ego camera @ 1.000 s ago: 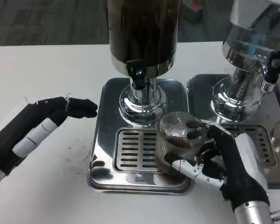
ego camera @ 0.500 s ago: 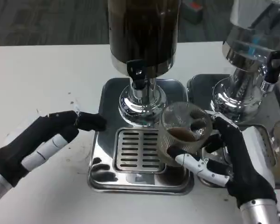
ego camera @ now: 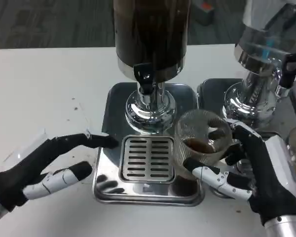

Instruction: Grasp the cup under the faucet to collect the drink, then remove the cup.

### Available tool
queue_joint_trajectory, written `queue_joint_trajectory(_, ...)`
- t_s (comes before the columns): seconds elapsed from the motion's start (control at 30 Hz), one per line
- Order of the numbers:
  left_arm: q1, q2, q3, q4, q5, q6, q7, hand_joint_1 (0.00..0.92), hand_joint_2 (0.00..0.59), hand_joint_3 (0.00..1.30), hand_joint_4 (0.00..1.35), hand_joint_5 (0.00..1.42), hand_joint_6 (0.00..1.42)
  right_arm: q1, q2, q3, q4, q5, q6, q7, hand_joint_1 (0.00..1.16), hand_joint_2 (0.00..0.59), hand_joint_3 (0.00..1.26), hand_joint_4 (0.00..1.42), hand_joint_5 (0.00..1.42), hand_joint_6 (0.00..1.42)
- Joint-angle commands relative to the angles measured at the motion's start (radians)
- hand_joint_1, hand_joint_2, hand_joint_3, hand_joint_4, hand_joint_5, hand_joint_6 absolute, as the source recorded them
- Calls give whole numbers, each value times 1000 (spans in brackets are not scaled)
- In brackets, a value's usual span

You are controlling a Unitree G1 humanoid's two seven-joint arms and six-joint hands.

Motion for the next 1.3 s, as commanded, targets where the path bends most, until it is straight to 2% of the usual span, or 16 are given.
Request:
queue_joint_trajectory(0.03,24,34,-3,-5,38,-47,32,0,135,384,306,277,281,14,0,-7,-62,-3,2,8,664,246,488,557,656,676)
queue_joint_trajectory(0.47,89,87,-7,-41,34,-105,64,0,125,370,304,269,261,72,-9,-3,-146,-7,15,51,680,248,488,558,657,699)
queue_joint_trajectory(0.83,144,110,-19,-110,17,-122,63,0,125,370,304,269,260,152,-7,9,-220,-17,10,74,702,253,493,550,666,702)
queue_joint_trajectory(1.3,196,144,-11,-163,40,-180,78,0,132,356,290,257,259,210,-13,0,-267,-15,5,96,721,248,497,550,675,714)
